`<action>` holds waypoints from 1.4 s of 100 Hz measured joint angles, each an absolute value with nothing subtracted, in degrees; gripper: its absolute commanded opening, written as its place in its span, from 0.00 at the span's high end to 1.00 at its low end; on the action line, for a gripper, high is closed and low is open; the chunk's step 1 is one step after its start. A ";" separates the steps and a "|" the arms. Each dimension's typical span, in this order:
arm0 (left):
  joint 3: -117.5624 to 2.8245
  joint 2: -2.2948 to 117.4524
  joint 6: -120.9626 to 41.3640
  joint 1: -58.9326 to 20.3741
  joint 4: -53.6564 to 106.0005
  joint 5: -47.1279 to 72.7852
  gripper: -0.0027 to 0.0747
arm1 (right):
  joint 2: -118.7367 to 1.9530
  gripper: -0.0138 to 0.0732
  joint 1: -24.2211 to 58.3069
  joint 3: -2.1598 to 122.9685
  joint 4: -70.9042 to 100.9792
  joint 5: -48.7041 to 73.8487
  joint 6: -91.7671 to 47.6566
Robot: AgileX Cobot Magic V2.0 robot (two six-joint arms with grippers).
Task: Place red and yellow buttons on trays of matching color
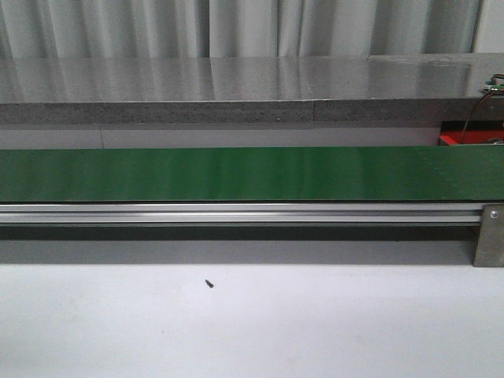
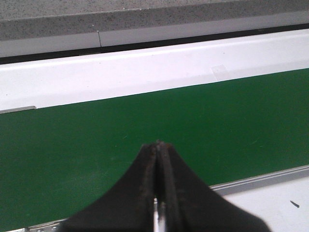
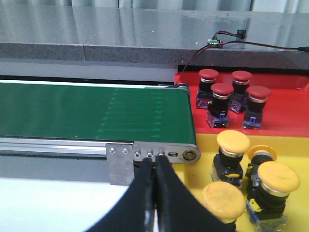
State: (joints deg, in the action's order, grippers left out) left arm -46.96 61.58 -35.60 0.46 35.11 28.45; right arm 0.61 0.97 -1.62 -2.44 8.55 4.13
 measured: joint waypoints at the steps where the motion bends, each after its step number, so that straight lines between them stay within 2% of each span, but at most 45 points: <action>1: -46.96 61.58 -35.60 0.46 35.11 28.45 0.99 | 0.61 0.92 0.97 -1.62 -2.44 8.55 4.13; 84: -46.96 61.58 -35.95 0.46 34.24 28.45 0.99 | 0.61 0.92 0.97 -1.64 -2.55 8.46 4.13; 108: -46.96 61.58 -36.05 0.57 32.84 25.16 0.99 | 0.61 0.92 0.97 -1.64 -2.55 8.46 4.22; 127: -45.46 58.40 -36.05 -4.36 29.83 23.40 0.99 | 0.61 0.92 0.97 -1.64 -2.55 8.46 4.22; 140: -40.79 53.24 -35.46 -9.14 27.11 15.40 0.99 | 0.61 0.92 0.97 -1.64 -2.55 8.46 4.22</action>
State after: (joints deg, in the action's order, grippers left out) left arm -40.79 53.24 -35.46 -9.14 27.11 15.40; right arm 0.61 0.97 -1.64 -2.55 8.46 4.22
